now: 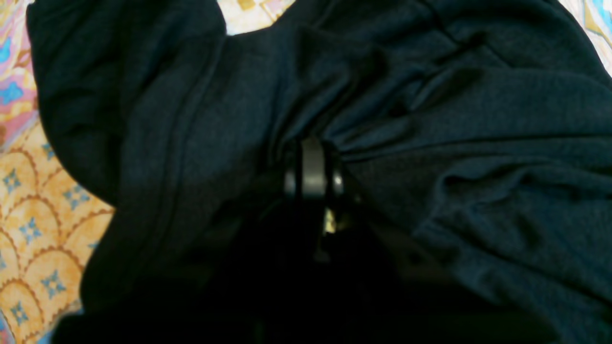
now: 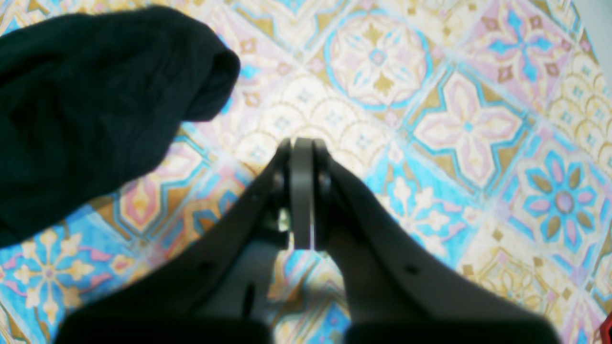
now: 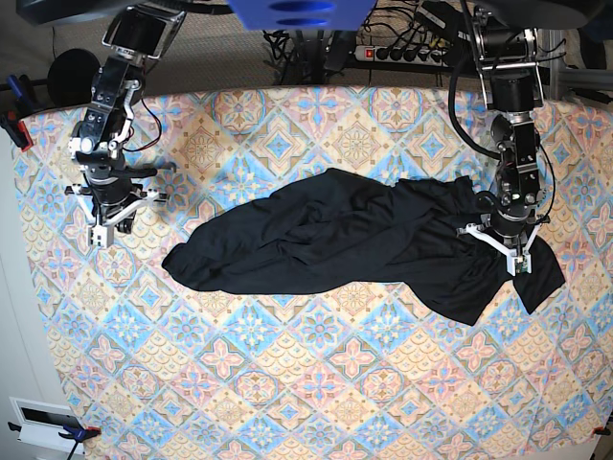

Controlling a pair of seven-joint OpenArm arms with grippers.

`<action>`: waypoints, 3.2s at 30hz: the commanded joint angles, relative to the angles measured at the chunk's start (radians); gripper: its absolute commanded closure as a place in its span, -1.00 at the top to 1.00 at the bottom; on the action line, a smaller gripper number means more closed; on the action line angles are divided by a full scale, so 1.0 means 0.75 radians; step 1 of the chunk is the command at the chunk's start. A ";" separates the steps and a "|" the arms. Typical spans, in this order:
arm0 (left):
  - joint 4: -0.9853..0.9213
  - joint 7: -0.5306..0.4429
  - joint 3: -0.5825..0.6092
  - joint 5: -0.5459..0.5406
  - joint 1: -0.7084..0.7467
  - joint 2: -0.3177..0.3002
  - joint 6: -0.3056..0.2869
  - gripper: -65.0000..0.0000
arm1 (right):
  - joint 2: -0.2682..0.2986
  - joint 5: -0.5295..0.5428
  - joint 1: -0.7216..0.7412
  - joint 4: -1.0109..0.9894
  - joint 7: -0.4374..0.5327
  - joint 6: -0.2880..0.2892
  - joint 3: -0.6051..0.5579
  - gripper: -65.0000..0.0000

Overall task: Layout the t-shirt on the table in an organized manner, then fold the t-shirt properly
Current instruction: 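Release the shirt end and lower the right gripper onto the fabric, then grasp the shirt end with the right gripper and pull it away from the left gripper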

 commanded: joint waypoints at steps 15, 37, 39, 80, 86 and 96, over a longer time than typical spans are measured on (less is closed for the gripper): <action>0.145 0.123 -0.002 0.029 0.008 0.108 0.018 -0.29 | 0.005 0.018 -0.045 0.212 0.023 -0.003 -0.443 -0.38; 0.145 0.123 0.000 0.033 0.036 0.129 0.016 -0.30 | -0.063 0.006 0.241 -0.203 0.023 -0.013 -0.453 -0.42; 0.145 0.123 0.000 0.033 0.040 0.129 0.016 -0.30 | -0.063 0.006 0.315 -0.227 0.023 -0.074 -0.459 -0.42; 0.145 0.123 0.000 0.033 0.040 0.135 0.016 -0.30 | -0.069 -0.512 0.575 -0.637 0.070 -0.156 -0.486 -0.42; 0.145 0.123 0.000 0.033 0.040 0.135 0.016 -0.30 | -0.073 -0.506 0.575 -0.639 0.070 -0.156 -0.486 -0.42; 0.145 0.178 -0.006 0.031 0.034 0.135 0.016 -0.30 | -0.140 -0.504 0.575 -0.698 0.041 -0.154 -0.484 -0.11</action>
